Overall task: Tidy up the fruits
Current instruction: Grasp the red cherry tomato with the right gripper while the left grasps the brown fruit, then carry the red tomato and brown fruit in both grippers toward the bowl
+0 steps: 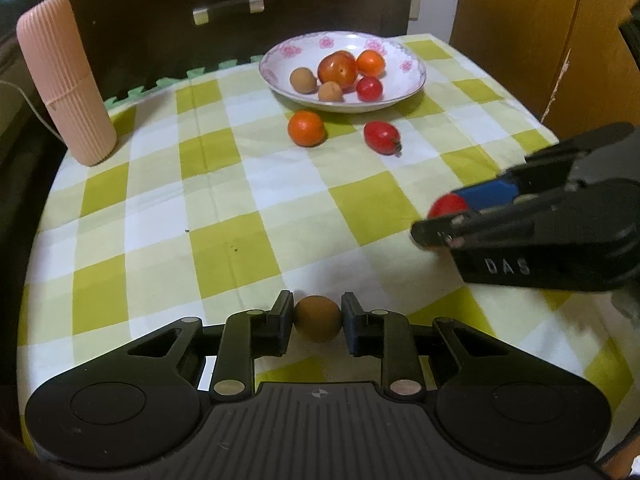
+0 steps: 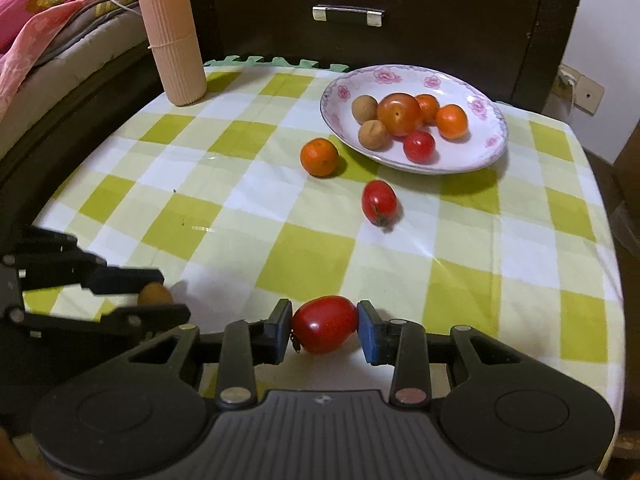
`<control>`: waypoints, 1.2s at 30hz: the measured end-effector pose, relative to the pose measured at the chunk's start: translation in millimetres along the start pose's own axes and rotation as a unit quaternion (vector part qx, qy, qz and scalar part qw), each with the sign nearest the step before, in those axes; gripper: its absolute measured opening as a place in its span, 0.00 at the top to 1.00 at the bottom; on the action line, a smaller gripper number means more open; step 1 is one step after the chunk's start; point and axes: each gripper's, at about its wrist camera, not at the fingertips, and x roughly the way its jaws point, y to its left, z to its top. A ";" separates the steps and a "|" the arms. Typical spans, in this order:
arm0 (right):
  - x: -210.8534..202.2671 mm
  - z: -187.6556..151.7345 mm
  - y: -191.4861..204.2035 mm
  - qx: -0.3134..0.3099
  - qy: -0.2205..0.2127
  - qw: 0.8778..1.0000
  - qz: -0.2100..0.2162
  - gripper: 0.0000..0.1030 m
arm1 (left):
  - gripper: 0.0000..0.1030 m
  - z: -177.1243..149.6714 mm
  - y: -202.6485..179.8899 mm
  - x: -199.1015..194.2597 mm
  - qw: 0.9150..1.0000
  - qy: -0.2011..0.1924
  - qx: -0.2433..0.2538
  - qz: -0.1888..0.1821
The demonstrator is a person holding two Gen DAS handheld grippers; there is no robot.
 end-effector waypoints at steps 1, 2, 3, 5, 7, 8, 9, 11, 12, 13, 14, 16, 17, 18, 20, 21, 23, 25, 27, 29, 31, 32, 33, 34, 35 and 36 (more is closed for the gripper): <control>-3.5 -3.4 -0.5 0.001 0.001 1.000 -0.001 0.67 | 0.68 -0.3 -1.2 -1.4 1.000 -0.002 0.000 -0.001; -7.2 -8.0 -0.8 0.003 0.004 1.000 -0.002 0.67 | 0.68 -1.0 -2.4 -2.2 1.000 -0.002 0.000 -0.002; -8.8 -11.6 -1.4 0.004 0.007 1.000 -0.004 0.67 | 0.68 -1.8 -3.4 -2.2 1.000 -0.001 -0.001 -0.004; -11.1 -20.3 -0.7 0.003 0.014 1.000 -0.009 0.67 | 0.68 -3.9 -6.5 -0.3 1.000 0.002 0.003 -0.006; -11.1 -26.1 -0.8 0.006 0.020 1.000 -0.009 0.67 | 0.68 -5.9 -9.4 2.1 1.000 0.005 0.009 -0.006; -10.6 -28.9 0.0 0.005 0.023 1.000 -0.009 0.67 | 0.67 -6.9 -10.6 3.7 1.000 0.007 0.011 -0.006; -10.5 -31.4 0.7 0.003 0.023 1.000 -0.010 0.67 | 0.67 -8.0 -11.6 4.9 1.000 0.009 0.015 -0.005; -11.1 -33.5 2.9 -0.004 0.019 1.000 -0.013 0.67 | 0.67 -9.8 -12.7 5.7 1.000 0.008 0.021 -0.003; -10.8 -33.6 2.6 -0.005 0.019 1.000 -0.010 0.67 | 0.65 -10.1 -12.6 5.3 1.000 0.007 0.022 -0.003; -10.4 -33.7 2.0 -0.004 0.020 1.000 -0.007 0.66 | 0.64 -10.4 -11.8 5.2 1.000 0.007 0.021 -0.003; -9.6 -34.0 1.1 -0.002 0.021 1.000 -0.004 0.66 | 0.64 -10.7 -11.2 5.5 1.000 0.007 0.020 -0.004; -9.3 -34.8 1.5 -0.004 0.021 1.000 -0.003 0.65 | 0.63 -11.1 -11.4 5.3 1.000 0.007 0.022 -0.004; -9.6 -35.2 1.7 -0.008 0.021 1.000 -0.002 0.65 | 0.60 -11.7 -11.9 4.7 1.000 0.007 0.026 -0.004; -9.8 -35.1 1.9 -0.009 0.021 1.000 -0.001 0.65 | 0.56 -12.1 -12.3 4.3 1.000 0.006 0.029 -0.003; -10.1 -35.5 1.1 -0.007 0.022 1.000 0.001 0.64 | 0.53 -12.8 -12.6 3.9 0.999 0.007 0.032 -0.001; -10.3 -35.5 0.7 -0.007 0.023 1.000 0.002 0.64 | 0.53 -12.8 -12.2 3.2 0.999 0.007 0.031 0.000; -10.8 -35.5 -1.1 -0.002 0.024 1.000 0.005 0.64 | 0.49 -12.5 -11.1 1.0 1.000 0.004 0.027 0.000; -11.4 -36.2 -1.8 -0.001 0.024 1.000 0.006 0.64 | 0.47 -11.8 -10.2 -0.4 1.000 0.001 0.025 0.000; -11.8 -36.5 -1.9 -0.002 0.024 1.000 0.007 0.64 | 0.47 -12.3 -10.8 0.1 1.000 0.002 0.024 0.000; -11.9 -37.0 -2.1 -0.003 0.023 1.000 0.008 0.64 | 0.47 -13.0 -11.9 2.2 1.000 0.006 0.026 0.002; -11.9 -37.2 -2.6 -0.004 0.022 1.000 0.009 0.64 | 0.47 -12.4 -11.8 3.8 1.000 0.007 0.027 0.003; -12.1 -37.1 -2.8 -0.004 0.023 1.000 0.009 0.64 | 0.47 -11.7 -11.6 4.1 1.000 0.006 0.025 0.004; -12.2 -36.9 -3.2 -0.004 0.024 1.000 0.010 0.64 | 0.48 -11.3 -11.3 3.8 1.000 0.005 0.024 0.003; -12.3 -36.8 -3.3 -0.003 0.024 1.000 0.011 0.64 | 0.48 -10.9 -11.1 3.8 1.000 0.005 0.023 0.003; -12.3 -36.7 -3.1 -0.004 0.024 1.000 0.011 0.64 | 0.48 -10.9 -11.3 4.3 1.000 0.007 0.023 0.002; -12.2 -36.6 -2.7 -0.004 0.024 1.000 0.010 0.64 | 0.52 -11.4 -11.5 4.8 1.000 0.008 0.024 0.002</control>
